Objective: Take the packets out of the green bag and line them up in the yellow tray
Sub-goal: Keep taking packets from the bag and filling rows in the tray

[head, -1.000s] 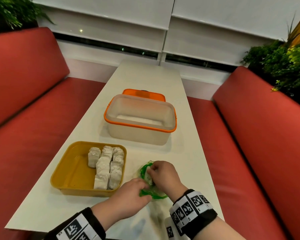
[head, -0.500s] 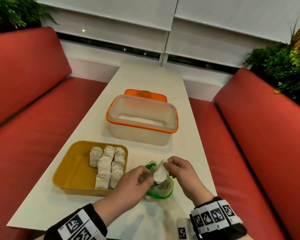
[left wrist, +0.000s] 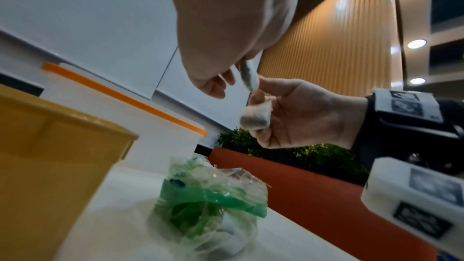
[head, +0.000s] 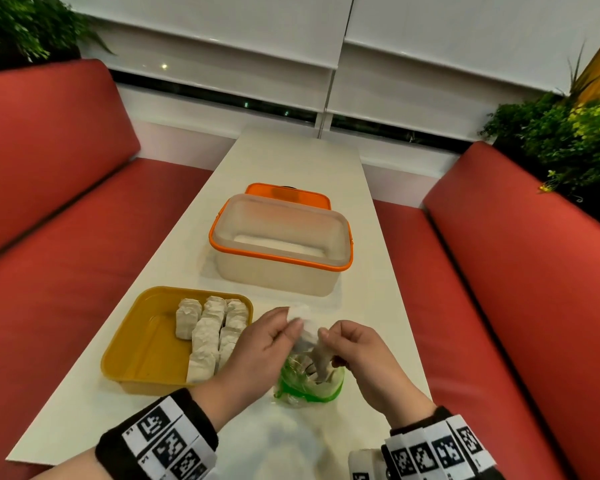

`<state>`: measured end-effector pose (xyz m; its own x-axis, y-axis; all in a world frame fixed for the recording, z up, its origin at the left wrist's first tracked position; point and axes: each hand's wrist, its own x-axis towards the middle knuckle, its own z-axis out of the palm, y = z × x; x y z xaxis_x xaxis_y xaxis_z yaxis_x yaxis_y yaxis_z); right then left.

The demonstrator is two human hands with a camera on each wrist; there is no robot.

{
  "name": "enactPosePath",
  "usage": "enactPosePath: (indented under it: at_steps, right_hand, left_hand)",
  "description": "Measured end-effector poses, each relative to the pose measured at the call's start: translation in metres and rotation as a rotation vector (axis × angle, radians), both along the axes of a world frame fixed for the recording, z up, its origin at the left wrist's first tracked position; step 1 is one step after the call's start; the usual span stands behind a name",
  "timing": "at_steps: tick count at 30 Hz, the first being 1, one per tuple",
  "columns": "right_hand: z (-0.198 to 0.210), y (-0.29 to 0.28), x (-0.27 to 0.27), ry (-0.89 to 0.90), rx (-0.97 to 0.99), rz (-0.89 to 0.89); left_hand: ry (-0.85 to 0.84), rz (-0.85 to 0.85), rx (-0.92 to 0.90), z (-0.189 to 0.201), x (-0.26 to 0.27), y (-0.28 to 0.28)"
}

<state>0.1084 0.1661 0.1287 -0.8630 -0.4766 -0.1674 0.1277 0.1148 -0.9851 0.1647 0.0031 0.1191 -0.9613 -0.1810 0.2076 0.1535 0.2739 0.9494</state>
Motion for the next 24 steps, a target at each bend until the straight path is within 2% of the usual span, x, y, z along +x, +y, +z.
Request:
enactPosePath:
  at_steps: [3, 5, 8, 10, 15, 17, 21, 24]
  right_hand:
    - [0.005, -0.003, 0.002, 0.14, 0.184, -0.017]
    - [0.012, -0.01, 0.005, 0.187, 0.241, 0.023]
    - [0.023, -0.023, 0.011, 0.219, 0.24, 0.101]
    - [0.027, -0.032, 0.013, 0.236, 0.227, 0.12]
    - [0.033, -0.047, 0.02, 0.197, 0.158, 0.18]
    - [0.036, -0.054, 0.024, 0.162, 0.096, 0.21]
    - [0.033, -0.071, 0.026, 0.185, 0.09, 0.173]
    - [0.029, -0.083, 0.028, 0.219, 0.132, 0.136]
  left_hand:
    - [-0.338, -0.005, 0.475, 0.004, -0.005, -0.008]
    - [-0.496, -0.089, 0.654, 0.008, -0.005, -0.014]
    - [-0.601, -0.195, 0.677, 0.012, 0.003, -0.018]
    - [-0.624, -0.205, 0.695, 0.013, 0.008, -0.022]
    - [-0.563, -0.028, 0.666, 0.013, 0.014, -0.038]
    - [-0.553, -0.007, 0.646, 0.014, 0.017, -0.044]
    - [-0.534, -0.127, 0.808, 0.021, 0.028, -0.056]
    - [-0.48, -0.175, 0.772, 0.019, 0.037, -0.064]
